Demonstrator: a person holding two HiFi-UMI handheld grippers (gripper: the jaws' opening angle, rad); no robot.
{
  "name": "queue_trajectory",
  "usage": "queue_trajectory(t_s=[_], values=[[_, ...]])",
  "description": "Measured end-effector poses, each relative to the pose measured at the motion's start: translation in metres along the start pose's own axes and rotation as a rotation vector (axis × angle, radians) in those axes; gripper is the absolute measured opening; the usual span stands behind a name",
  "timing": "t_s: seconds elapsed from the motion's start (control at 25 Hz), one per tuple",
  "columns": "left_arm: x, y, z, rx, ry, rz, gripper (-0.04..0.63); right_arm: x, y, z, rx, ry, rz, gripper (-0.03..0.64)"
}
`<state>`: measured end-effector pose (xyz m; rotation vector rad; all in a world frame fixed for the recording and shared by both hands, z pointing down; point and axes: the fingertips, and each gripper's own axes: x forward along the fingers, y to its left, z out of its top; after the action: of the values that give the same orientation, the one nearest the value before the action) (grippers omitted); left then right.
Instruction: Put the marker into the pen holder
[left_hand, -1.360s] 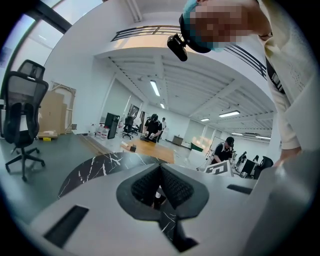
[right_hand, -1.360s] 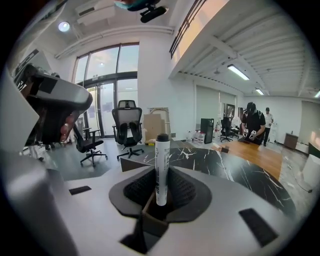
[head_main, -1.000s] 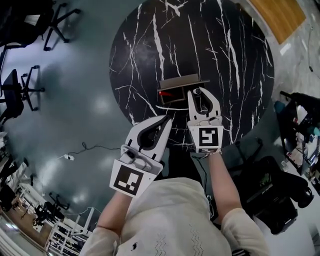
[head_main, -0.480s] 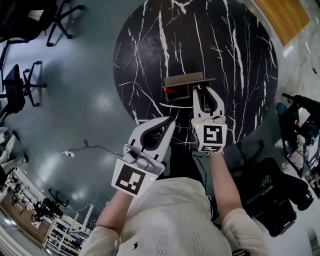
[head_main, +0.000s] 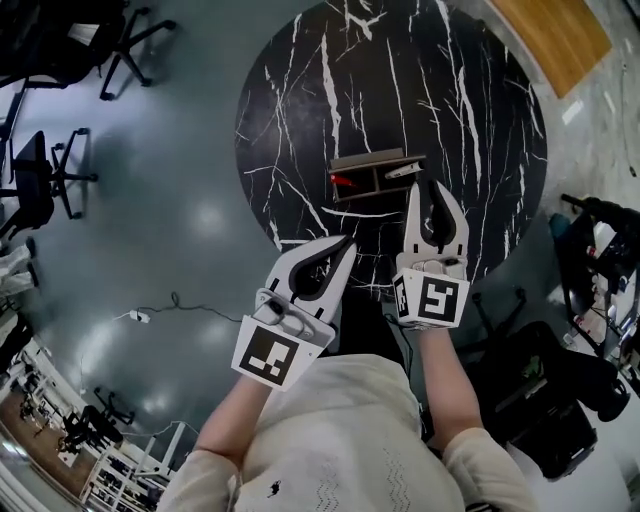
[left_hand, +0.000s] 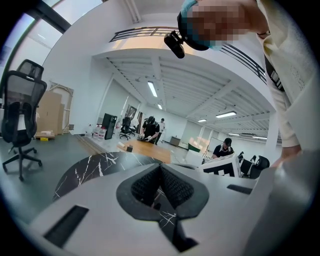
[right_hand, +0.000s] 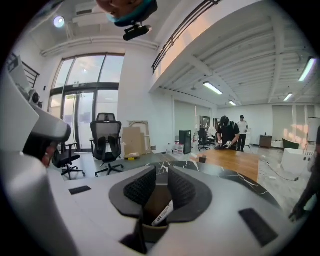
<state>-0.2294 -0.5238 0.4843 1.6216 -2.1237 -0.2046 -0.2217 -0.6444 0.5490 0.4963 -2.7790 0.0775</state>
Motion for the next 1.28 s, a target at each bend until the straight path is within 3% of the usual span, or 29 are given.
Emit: queue_trajectory(t_s=[0.12,0.24,0.48,0.96,1.28], values=[[-0.007,-0.009,0.011,0.024,-0.021,-0.023,0.008,-0.021,0.005,0.024,0.053,-0.028,0.014,0.079],[-0.015,-0.023,0.021,0.049,-0.044,-0.050,0.008,-0.044,0.012,0.042,0.106,-0.040,0.033,0.017],[-0.028,-0.052,0.037,0.102,-0.077,-0.118,0.008,-0.107,0.022,0.085,0.159,-0.126,0.042,0.015],[-0.068,-0.094,0.058,0.165,-0.133,-0.198,0.008,-0.192,0.054,0.124,0.080,-0.155,0.058,0.015],[-0.089,-0.080,0.060,0.165,-0.135,-0.165,0.008,-0.195,0.081,0.126,0.049,-0.151,0.100,0.015]])
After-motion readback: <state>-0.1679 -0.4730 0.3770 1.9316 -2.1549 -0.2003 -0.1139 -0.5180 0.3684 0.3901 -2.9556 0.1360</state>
